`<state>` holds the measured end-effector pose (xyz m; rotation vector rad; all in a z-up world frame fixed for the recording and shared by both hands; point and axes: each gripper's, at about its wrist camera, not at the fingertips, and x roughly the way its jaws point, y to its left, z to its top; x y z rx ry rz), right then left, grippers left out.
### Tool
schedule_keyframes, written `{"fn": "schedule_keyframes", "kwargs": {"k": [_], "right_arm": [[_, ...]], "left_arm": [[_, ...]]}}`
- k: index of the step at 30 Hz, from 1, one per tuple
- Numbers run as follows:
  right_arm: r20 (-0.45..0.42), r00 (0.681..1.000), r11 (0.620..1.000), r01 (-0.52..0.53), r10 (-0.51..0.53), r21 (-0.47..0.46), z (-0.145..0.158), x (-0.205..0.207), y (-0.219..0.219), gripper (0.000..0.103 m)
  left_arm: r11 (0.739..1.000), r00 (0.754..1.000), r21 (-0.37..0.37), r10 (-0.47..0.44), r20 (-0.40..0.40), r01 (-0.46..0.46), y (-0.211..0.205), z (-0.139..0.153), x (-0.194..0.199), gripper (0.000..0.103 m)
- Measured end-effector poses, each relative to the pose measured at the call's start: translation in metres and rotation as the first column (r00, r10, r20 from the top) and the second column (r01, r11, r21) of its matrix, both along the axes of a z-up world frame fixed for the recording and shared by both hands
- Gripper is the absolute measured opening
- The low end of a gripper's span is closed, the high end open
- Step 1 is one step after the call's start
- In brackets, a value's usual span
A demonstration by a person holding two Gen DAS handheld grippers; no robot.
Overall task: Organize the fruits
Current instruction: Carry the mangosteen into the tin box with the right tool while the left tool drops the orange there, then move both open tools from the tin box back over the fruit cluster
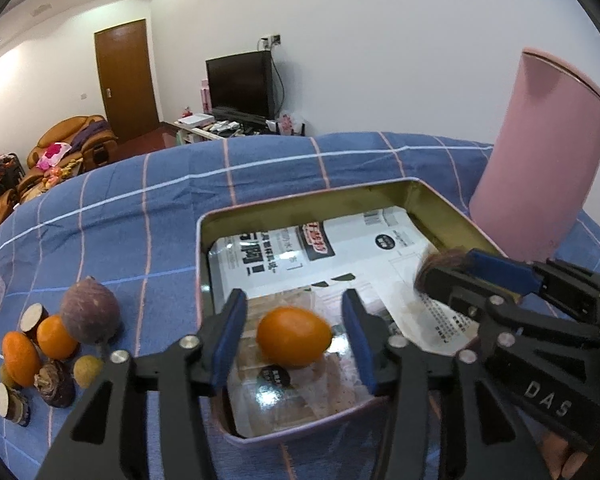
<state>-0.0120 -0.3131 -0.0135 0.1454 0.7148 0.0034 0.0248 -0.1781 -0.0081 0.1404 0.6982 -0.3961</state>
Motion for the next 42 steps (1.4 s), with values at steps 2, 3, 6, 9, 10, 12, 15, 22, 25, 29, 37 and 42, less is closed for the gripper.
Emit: {"fn": "schedule_keyframes", "kwargs": {"k": [2,3,6,9,10,12,15,22,25,29,37,42], "right_arm": [[0.011,1.0,1.0,0.005,-0.005,0.014,0.001,-0.001,-0.002,0.042],[0.022,1.0,1.0,0.008,-0.008,0.028,0.003,-0.003,-0.004,0.042],[0.076,0.997,0.998,0.02,-0.024,0.061,0.01,-0.009,-0.011,0.043],[0.146,0.988,0.997,0.043,-0.052,0.067,0.018,-0.017,-0.014,0.064],[0.19,0.979,0.997,0.058,-0.068,0.057,0.022,-0.022,-0.015,0.066],[0.251,0.963,0.996,0.09,-0.094,0.026,0.027,-0.029,-0.014,0.067],[0.299,0.946,0.991,0.13,-0.126,0.007,0.031,-0.033,-0.016,0.067],[0.307,0.934,0.982,0.191,-0.181,-0.002,0.026,-0.034,-0.021,0.067],[0.329,0.923,0.976,0.216,-0.2,-0.011,0.028,-0.038,-0.02,0.067],[0.341,0.912,0.969,0.249,-0.229,-0.015,0.029,-0.042,-0.018,0.067],[0.312,0.909,0.96,0.274,-0.276,0.051,0.026,-0.046,-0.004,0.067],[0.287,0.922,0.965,0.243,-0.261,0.098,0.022,-0.043,0.02,0.067]], "left_arm": [[1.0,1.0,-0.011,0.016,0.022,-0.016,0.004,0.003,-0.003,0.065],[1.0,0.999,-0.015,0.018,0.031,-0.017,0.005,0.004,-0.004,0.067],[1.0,0.997,-0.029,0.01,0.078,-0.007,0.008,0.013,-0.014,0.087],[0.999,0.988,-0.053,0.017,0.155,-0.009,0.013,0.025,-0.027,0.103],[0.999,0.982,-0.054,0.018,0.189,-0.008,0.015,0.03,-0.032,0.103],[0.999,0.977,-0.049,0.025,0.214,-0.015,0.017,0.034,-0.034,0.103],[0.998,0.974,-0.04,0.054,0.22,-0.047,0.023,0.033,-0.032,0.103],[0.995,0.964,0.003,0.092,0.251,-0.096,0.034,0.028,-0.031,0.103],[0.995,0.961,0.015,0.096,0.26,-0.103,0.038,0.026,-0.033,0.103],[0.993,0.96,0.028,0.101,0.26,-0.113,0.044,0.023,-0.034,0.103],[0.989,0.96,0.025,0.132,0.248,-0.143,0.072,0.02,-0.032,0.103],[0.986,0.959,0.019,0.159,0.233,-0.168,0.096,0.018,-0.03,0.103]]}}
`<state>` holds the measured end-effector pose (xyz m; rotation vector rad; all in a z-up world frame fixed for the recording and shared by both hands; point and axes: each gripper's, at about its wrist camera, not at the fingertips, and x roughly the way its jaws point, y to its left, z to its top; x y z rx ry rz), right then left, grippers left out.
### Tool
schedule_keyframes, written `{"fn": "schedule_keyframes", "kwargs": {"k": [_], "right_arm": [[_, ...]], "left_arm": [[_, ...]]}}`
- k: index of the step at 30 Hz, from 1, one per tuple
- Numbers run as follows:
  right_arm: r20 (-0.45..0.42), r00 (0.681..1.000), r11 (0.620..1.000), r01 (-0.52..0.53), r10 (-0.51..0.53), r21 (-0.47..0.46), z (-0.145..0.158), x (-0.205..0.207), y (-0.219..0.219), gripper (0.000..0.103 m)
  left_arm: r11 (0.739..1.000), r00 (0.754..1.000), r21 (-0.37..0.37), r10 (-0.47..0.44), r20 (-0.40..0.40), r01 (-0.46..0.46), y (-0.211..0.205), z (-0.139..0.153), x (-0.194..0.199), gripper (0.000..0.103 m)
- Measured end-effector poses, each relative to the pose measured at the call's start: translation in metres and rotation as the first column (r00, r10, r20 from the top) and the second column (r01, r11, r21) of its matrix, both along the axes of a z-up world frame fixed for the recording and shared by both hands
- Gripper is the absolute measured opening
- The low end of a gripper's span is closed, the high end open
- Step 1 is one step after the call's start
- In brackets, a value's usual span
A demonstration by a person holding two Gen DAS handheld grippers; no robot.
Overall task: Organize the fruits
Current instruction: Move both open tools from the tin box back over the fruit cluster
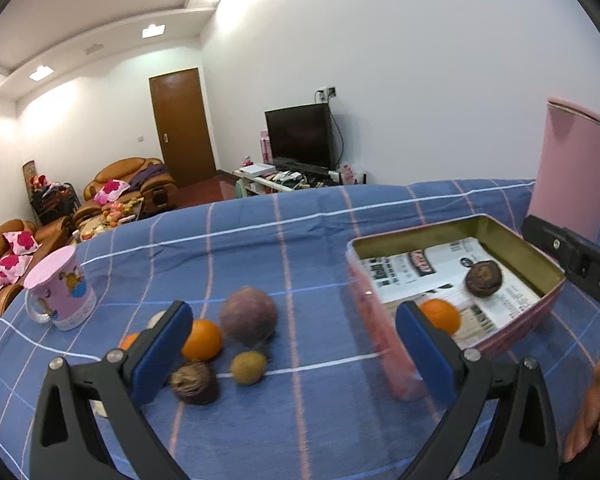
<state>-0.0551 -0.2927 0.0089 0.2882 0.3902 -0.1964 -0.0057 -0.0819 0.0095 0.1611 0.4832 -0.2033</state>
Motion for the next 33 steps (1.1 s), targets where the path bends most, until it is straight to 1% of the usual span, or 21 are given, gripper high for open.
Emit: {"fn": "schedule_keyframes", "kwargs": {"k": [7,18,22,27,33], "right_arm": [[-0.006,0.998,0.998,-0.057,0.057,-0.011,-0.001,0.009,0.044,0.067],[-0.015,0.989,0.99,-0.144,0.144,-0.003,-0.003,0.024,0.11,0.067],[-0.023,0.986,0.986,-0.167,0.167,0.005,-0.004,0.029,0.127,0.067],[-0.032,0.98,0.981,-0.196,0.196,0.015,-0.005,0.034,0.147,0.067],[-0.046,0.972,0.973,-0.23,0.231,0.024,-0.006,0.042,0.168,0.067]], "left_arm": [[0.999,0.999,-0.028,0.044,-0.03,-0.045,0.041,-0.002,0.002,0.103],[0.991,0.99,-0.035,0.128,-0.056,-0.13,0.099,-0.006,0.013,0.103],[0.988,0.987,-0.029,0.15,-0.054,-0.152,0.115,-0.006,0.017,0.103],[0.983,0.981,-0.038,0.179,-0.072,-0.182,0.136,-0.007,0.024,0.103],[0.978,0.976,-0.03,0.201,-0.08,-0.204,0.148,-0.008,0.03,0.103]]}}
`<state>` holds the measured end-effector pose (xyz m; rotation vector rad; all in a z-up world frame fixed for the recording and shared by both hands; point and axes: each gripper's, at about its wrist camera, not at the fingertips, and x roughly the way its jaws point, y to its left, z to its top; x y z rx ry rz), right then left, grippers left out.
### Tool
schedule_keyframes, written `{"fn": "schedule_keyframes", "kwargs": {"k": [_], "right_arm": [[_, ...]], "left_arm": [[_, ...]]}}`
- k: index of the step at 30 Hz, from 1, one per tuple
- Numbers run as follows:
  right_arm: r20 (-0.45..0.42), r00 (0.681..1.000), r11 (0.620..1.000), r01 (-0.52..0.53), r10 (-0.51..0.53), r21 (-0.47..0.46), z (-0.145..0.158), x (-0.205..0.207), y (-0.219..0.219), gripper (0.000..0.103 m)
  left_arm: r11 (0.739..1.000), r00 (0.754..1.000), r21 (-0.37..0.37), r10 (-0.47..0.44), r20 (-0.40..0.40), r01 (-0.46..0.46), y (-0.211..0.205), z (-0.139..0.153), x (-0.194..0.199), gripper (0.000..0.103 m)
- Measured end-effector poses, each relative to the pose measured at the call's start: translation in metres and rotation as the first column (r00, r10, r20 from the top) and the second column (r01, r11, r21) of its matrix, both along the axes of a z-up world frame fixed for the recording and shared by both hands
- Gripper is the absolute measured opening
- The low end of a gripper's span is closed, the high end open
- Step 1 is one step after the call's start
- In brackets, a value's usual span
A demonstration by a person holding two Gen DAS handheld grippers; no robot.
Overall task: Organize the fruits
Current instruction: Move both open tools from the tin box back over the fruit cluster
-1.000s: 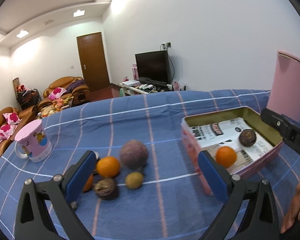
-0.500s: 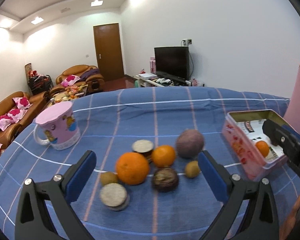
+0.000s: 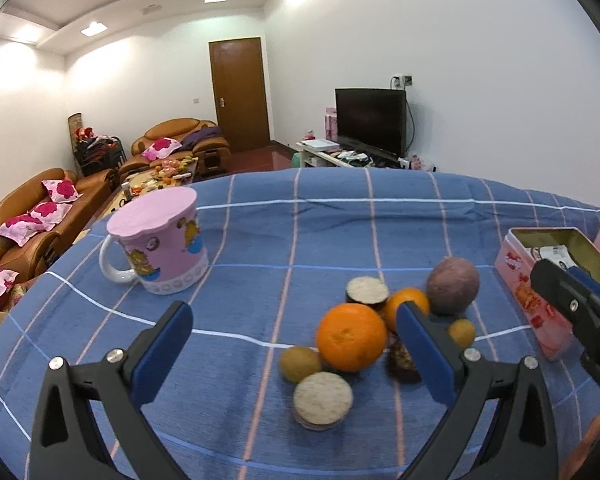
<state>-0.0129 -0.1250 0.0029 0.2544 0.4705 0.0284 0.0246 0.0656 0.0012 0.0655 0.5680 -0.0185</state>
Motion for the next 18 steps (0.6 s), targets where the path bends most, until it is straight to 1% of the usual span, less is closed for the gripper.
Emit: {"fn": "schedule_keyframes", "kwargs": {"k": [5,9,18], "right_arm": [[-0.007,1.0,1.0,-0.02,0.02,-0.001,-0.0014,0.0021,0.0087,0.067],[-0.007,1.0,1.0,-0.028,0.028,0.003,-0.002,0.0003,0.0074,0.067],[-0.04,0.998,0.998,-0.058,0.058,0.004,-0.0054,0.0016,0.007,0.067]], "left_arm": [[1.0,1.0,0.014,0.009,0.002,-0.009,0.003,-0.0005,0.0003,0.103],[1.0,1.0,0.01,0.013,-0.01,-0.013,0.007,-0.0014,0.0026,0.103],[0.999,1.0,0.029,0.021,-0.02,-0.021,0.0063,-0.0021,0.005,0.103]]}}
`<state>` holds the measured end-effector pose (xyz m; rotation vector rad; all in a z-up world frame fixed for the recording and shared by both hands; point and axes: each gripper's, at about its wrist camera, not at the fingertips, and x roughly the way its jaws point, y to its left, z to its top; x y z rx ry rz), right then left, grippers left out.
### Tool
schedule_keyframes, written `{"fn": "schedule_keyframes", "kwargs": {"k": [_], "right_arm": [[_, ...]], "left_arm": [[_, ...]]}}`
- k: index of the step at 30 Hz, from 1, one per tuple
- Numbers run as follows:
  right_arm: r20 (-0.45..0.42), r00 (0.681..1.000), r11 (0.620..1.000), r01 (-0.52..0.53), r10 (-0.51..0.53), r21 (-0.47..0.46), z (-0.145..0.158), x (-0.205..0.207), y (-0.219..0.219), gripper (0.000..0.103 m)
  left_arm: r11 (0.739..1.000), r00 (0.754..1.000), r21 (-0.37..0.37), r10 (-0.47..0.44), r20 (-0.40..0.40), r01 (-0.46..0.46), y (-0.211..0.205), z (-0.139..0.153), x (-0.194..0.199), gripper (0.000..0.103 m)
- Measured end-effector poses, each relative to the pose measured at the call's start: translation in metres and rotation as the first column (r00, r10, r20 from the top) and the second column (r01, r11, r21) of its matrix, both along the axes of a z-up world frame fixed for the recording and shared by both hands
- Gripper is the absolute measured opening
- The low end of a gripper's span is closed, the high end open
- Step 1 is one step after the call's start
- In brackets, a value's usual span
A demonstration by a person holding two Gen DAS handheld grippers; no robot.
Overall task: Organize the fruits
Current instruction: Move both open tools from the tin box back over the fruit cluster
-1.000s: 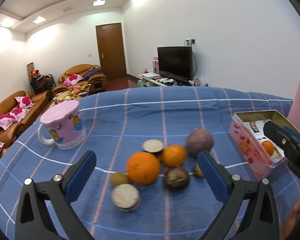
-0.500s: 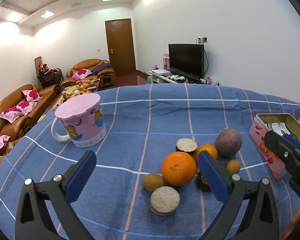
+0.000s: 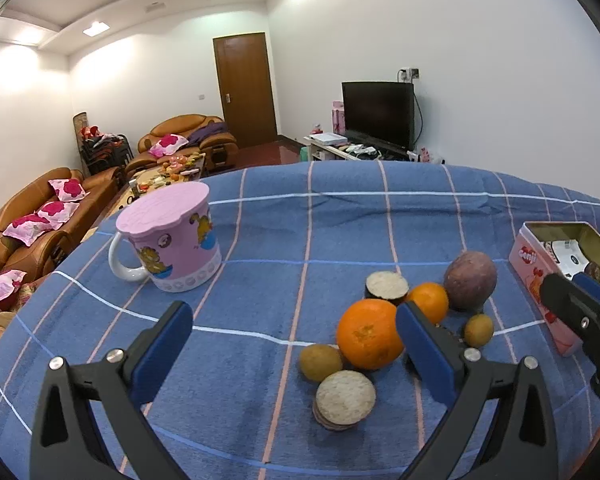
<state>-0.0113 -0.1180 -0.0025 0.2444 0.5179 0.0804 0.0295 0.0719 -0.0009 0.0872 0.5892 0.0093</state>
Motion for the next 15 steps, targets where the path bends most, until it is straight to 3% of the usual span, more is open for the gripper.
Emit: {"fn": "schedule_keyframes", "kwargs": {"k": [15], "right_arm": [[-0.013,1.0,1.0,-0.006,0.005,-0.021,0.0009,0.0022,0.0047,0.067]], "left_arm": [[1.0,1.0,0.026,0.014,0.004,-0.014,-0.001,0.0015,-0.0015,0.103]]}}
